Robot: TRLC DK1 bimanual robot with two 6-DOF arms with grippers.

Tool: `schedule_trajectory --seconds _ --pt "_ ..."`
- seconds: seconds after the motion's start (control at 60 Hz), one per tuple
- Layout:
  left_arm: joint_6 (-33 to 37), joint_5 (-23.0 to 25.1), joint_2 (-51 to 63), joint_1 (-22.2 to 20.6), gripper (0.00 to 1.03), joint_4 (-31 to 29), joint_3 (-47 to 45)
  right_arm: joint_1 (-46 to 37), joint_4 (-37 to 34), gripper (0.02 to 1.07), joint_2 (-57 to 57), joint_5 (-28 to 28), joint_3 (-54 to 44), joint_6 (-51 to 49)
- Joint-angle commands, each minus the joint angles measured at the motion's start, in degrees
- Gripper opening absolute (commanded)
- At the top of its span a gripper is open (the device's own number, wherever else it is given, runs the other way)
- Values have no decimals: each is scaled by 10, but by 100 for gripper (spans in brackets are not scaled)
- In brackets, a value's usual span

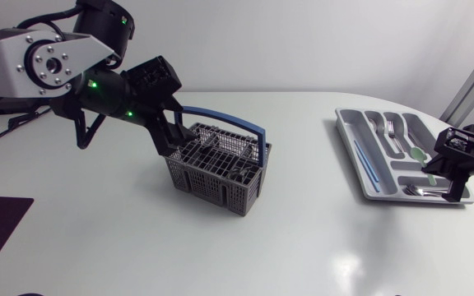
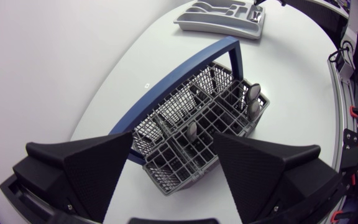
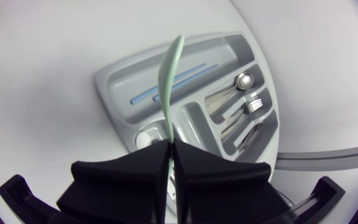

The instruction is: Unload the cutlery basket into the drawer organizer.

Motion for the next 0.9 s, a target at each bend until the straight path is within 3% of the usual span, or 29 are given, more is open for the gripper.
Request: schedule_trajectory --seconds 0.0,0.5,0.75,0.883 --pt "15 -7 9 1 90 -6 -18 -11 29 8 24 18 -19 -40" --pt "25 -37 4 -18 90 -40 -32 -61 181 9 114 102 -42 -129" --pt "24 -67 -2 -40 90 -46 -43 -68 205 53 99 113 -68 -135" --pt "21 -83 -4 -48 90 -46 -46 -68 204 69 70 113 -77 -129"
